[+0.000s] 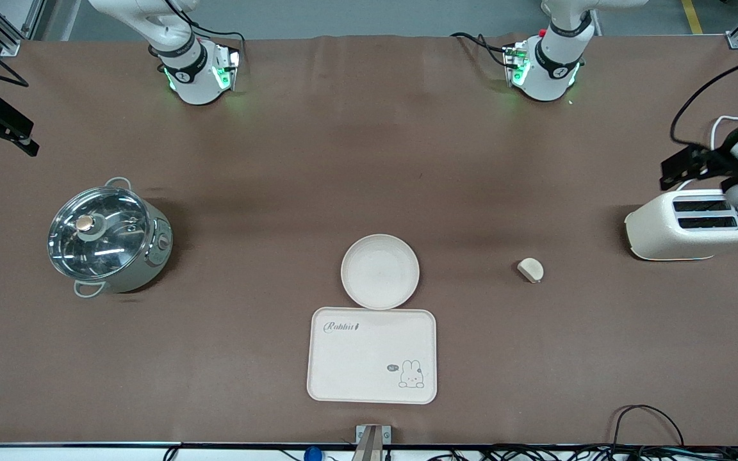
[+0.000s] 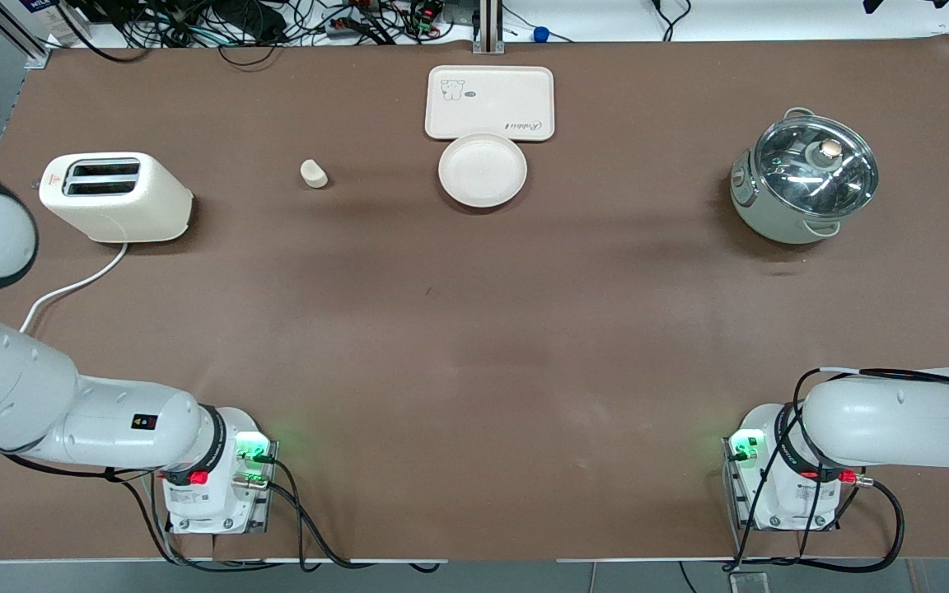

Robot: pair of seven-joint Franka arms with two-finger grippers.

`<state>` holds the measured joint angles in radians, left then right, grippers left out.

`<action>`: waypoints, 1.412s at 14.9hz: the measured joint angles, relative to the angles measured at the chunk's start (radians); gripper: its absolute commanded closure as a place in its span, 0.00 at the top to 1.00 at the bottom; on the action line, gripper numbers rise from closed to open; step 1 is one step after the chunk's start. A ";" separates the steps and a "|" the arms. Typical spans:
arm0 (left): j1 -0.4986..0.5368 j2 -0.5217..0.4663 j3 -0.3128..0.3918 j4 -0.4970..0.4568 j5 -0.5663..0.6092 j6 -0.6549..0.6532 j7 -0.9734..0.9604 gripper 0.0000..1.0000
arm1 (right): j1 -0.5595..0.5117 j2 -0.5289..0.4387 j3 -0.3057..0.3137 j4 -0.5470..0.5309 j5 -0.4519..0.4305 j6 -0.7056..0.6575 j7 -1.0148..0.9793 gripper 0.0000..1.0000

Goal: Place bun in plate and plate on tray
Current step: 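Reach the left gripper to the small white bun and grasp it, then carry the bun toward the plate while the right gripper reaches the plate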

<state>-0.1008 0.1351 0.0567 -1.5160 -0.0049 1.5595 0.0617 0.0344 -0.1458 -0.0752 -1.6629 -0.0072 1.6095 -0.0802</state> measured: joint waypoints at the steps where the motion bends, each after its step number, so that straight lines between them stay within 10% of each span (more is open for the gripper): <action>1: 0.000 0.053 0.000 -0.013 -0.051 0.026 -0.006 1.00 | 0.008 0.000 0.000 -0.001 0.032 -0.010 0.003 1.00; 7: -0.017 0.406 -0.039 -0.053 -0.194 0.357 -0.023 1.00 | 0.064 0.117 0.002 -0.085 0.208 0.051 0.039 1.00; 14: -0.028 0.477 -0.099 -0.283 -0.194 0.776 -0.045 0.99 | 0.361 0.401 0.010 -0.101 0.292 0.409 0.298 1.00; 21: -0.016 0.478 -0.099 -0.352 -0.194 0.842 -0.037 0.16 | 0.502 0.652 0.011 -0.098 0.543 0.728 0.307 1.00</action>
<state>-0.1166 0.6135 -0.0421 -1.8681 -0.1987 2.4012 0.0245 0.5364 0.5067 -0.0646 -1.7608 0.5362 2.3378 0.2265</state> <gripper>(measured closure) 0.436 0.000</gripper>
